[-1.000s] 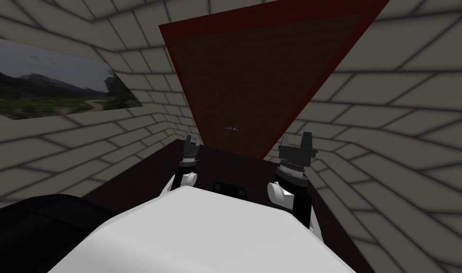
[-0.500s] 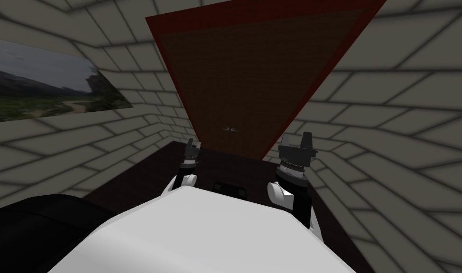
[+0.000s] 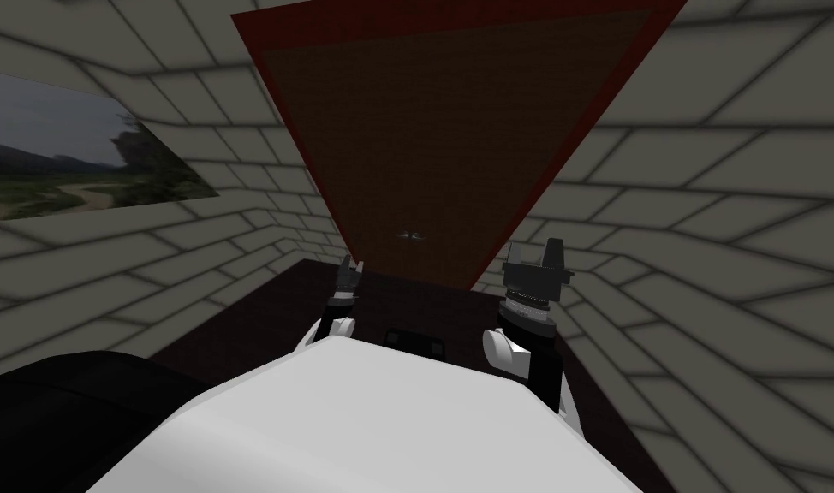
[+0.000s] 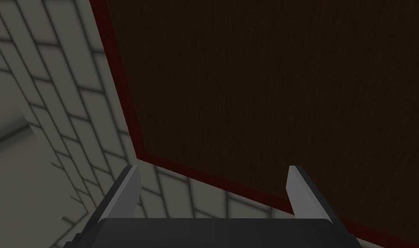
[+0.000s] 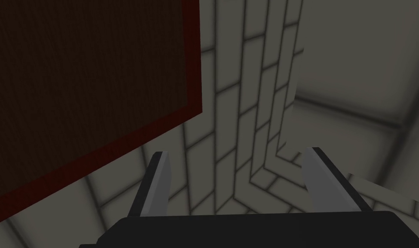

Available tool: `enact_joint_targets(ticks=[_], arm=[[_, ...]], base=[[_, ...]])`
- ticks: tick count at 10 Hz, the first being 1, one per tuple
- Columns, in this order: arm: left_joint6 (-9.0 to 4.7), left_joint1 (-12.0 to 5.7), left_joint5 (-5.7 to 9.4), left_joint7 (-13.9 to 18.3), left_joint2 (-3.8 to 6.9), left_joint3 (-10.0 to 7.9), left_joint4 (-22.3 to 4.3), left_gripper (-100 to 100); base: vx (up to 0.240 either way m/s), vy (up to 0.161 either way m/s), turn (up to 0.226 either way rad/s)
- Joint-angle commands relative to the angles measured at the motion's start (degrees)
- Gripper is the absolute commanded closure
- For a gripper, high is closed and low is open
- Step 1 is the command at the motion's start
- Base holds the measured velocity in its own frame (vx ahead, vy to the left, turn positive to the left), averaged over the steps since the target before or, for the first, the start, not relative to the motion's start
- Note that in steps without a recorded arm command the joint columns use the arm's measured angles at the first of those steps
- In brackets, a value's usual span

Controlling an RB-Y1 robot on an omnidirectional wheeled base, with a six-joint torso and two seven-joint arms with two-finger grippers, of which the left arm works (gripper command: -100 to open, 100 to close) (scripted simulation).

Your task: Pull the door open

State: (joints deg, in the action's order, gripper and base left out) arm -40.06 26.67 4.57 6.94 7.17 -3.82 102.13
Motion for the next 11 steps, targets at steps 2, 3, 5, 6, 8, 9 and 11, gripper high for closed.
enact_joint_targets(ticks=[2, 3, 5, 6, 8, 9, 11], arm=[[-0.96, -0.22, 0.22, 0.7, 0.82, -0.31, -3.3, -100], [-1.29, -0.36, 0.27, 0.9, 1.05, -0.38, -4.6, -100], [-1.94, -0.65, 0.37, 1.2, 1.52, -0.52, -7.2, -100], [-2.27, -0.8, 0.42, 1.4, 1.76, -0.59, -8.5, -100], [-2.93, -1.09, 0.52, 1.8, 2.21, -0.73, -11.0, -100], [-3.26, -1.23, 0.56, 2.0, 2.44, -0.8, -12.3, -100], [-3.92, -1.52, 0.66, 2.4, 2.89, -0.94, -14.9, -100]], base=[[0.101, -0.013, -0.077], [0.101, -0.014, -0.061], [0.101, -0.018, -0.066], [0.096, 0.0, -0.074], [0.121, -0.009, -0.074], [0.107, -0.01, -0.059], [0.109, -0.013, -0.078]])
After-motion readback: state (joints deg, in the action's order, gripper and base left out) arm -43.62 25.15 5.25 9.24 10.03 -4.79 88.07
